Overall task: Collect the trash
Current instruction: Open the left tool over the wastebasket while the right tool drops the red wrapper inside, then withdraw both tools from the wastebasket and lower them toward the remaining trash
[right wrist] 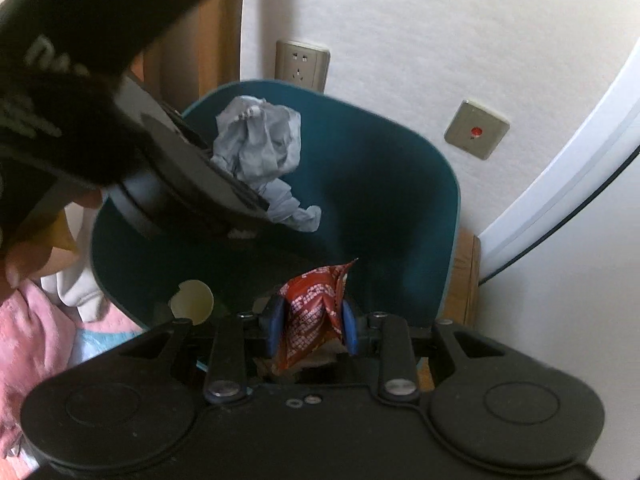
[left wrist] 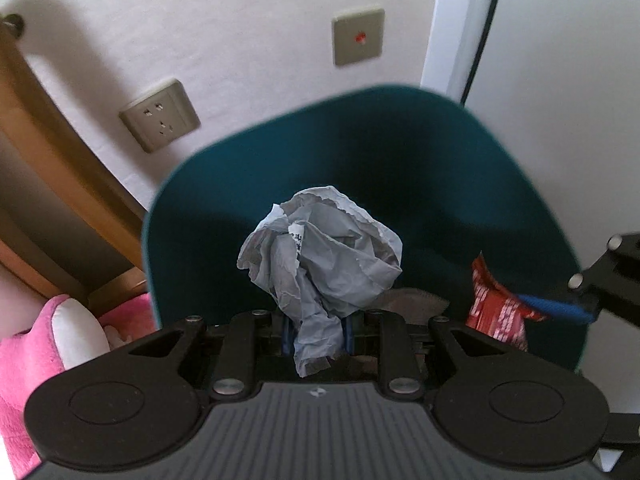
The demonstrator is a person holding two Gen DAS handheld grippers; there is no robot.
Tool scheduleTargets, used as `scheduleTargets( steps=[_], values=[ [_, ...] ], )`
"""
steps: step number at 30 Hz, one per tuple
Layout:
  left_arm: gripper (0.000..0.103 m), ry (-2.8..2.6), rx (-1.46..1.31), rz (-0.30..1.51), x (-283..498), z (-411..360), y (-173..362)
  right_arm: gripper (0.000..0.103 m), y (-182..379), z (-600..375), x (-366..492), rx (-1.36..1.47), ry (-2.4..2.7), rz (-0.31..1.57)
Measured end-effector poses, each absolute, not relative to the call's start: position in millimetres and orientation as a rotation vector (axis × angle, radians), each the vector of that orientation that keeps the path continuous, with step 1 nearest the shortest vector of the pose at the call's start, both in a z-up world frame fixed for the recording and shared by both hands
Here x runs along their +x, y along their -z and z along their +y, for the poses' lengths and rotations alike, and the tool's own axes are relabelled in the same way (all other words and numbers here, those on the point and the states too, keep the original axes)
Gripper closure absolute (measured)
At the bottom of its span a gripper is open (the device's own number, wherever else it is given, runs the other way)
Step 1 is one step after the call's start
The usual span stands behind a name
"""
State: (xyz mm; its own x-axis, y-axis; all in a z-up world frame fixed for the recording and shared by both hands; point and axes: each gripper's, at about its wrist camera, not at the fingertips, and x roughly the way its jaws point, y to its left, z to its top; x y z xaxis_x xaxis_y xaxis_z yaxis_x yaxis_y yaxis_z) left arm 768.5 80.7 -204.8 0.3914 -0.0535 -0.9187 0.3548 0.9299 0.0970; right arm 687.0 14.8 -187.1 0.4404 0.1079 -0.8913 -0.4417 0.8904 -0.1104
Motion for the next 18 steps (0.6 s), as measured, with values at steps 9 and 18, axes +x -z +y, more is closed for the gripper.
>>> scheduleTargets(
  steps=[9,18],
  values=[
    [0.080,0.295,0.321,1.258,784,71,227,0.070,199,16,700,-0.380,-0.332,1.102],
    [0.047,0.308,0.267,1.222,784,76,214,0.063,192,12,697,-0.336,-0.334,1.069]
  ],
)
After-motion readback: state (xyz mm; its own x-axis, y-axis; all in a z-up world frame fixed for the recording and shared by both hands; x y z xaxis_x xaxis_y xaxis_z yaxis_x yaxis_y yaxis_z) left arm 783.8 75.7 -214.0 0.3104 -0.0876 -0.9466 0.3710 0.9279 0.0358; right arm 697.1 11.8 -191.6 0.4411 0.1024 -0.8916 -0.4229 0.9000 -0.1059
